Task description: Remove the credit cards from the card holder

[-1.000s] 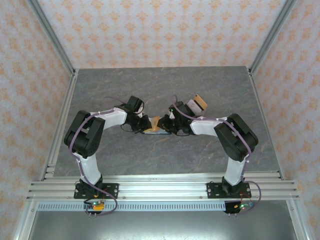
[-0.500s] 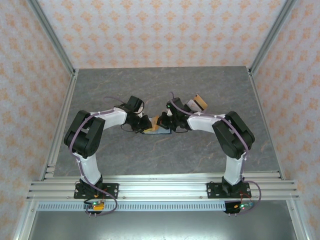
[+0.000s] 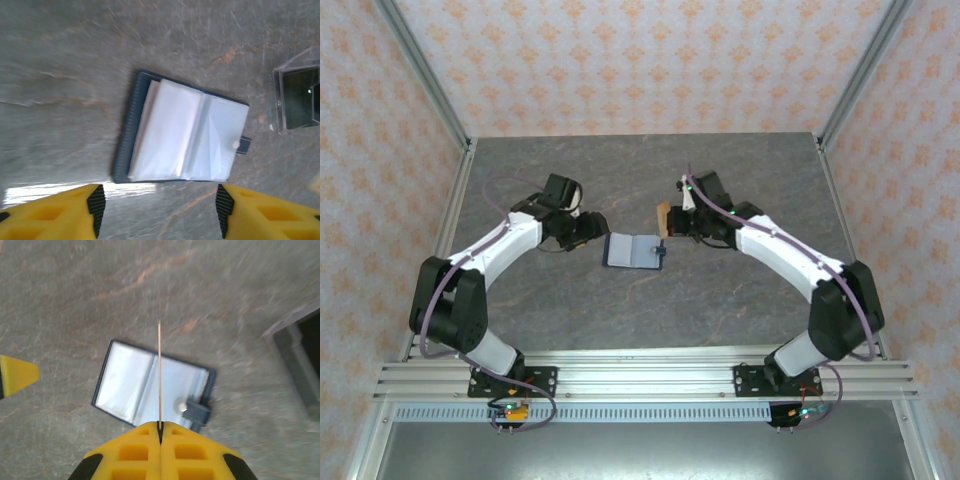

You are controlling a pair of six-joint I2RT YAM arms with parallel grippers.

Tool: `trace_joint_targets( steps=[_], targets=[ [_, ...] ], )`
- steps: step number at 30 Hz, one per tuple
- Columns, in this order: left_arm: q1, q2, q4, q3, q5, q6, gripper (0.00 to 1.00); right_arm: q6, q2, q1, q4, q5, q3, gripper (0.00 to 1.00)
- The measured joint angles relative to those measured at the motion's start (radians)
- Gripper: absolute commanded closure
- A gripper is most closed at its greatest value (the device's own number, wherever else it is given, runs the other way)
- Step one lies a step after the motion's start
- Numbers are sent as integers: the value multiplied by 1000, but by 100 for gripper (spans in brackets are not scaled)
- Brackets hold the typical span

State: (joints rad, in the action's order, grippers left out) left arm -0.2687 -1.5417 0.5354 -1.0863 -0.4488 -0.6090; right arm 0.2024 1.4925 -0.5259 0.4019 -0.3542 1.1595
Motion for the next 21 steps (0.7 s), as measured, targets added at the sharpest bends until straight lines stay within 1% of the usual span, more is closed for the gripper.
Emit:
trace_joint_targets(
  steps=[5,10,13,17,21],
  targets=[
    [36,61,91,0,122,42,12,-156,-65,94,72,73,69,100],
    [54,102,135,0,196,90,1,-299,-70,175,109,86,88,100],
    [54,132,142,0,219,114,0,-372,-39,228,154,93,127,100],
    [54,161,151,0,230,137,0,-471,43,291,206,93,215,100],
    [54,163,157,0,230,140,0,-569,115,325,264,88,271,100]
  ],
)
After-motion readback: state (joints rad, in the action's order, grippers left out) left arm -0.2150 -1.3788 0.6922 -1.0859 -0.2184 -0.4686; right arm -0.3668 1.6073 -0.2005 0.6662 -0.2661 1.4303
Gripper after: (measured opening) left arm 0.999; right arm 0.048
